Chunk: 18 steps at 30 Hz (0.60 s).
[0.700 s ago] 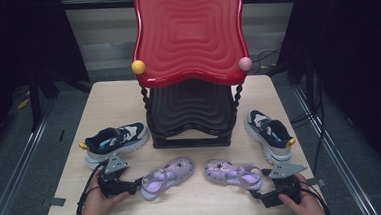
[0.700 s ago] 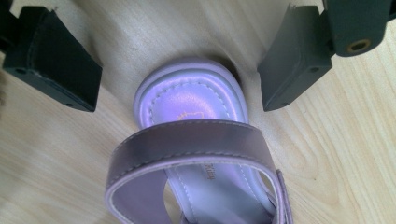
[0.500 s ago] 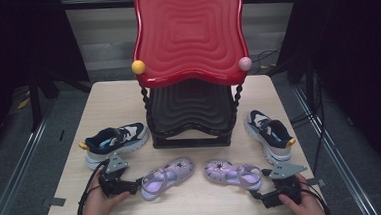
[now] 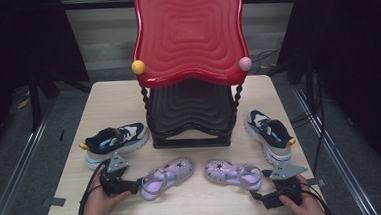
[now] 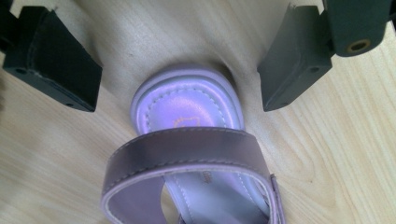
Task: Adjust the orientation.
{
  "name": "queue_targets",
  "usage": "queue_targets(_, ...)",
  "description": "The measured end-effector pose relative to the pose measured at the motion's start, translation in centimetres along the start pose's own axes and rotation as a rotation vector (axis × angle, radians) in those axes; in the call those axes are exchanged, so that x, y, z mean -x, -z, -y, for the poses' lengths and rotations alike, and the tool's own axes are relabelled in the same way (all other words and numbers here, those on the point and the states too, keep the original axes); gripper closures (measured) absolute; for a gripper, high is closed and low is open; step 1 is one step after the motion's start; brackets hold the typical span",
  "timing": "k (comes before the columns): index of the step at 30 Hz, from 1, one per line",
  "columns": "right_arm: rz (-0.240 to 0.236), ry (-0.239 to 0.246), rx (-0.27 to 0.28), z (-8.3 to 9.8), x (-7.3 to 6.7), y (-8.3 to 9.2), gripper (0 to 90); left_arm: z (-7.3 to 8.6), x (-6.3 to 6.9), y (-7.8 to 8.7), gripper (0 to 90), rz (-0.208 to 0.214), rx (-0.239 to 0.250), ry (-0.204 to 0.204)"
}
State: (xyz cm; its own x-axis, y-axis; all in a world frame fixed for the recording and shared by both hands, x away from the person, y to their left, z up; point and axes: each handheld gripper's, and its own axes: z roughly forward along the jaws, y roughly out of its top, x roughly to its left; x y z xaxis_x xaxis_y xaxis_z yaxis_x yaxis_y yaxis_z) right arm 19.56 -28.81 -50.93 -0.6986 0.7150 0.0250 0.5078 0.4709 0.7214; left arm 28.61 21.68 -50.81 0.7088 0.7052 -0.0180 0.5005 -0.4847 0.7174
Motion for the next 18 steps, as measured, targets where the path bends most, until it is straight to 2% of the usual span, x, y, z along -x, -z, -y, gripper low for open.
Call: queue_targets(18,0.0,0.002,0.0,0.03,-0.01,0.02,12.2,-0.05,0.01,-0.09,11.0,0.007,0.0,0.0)
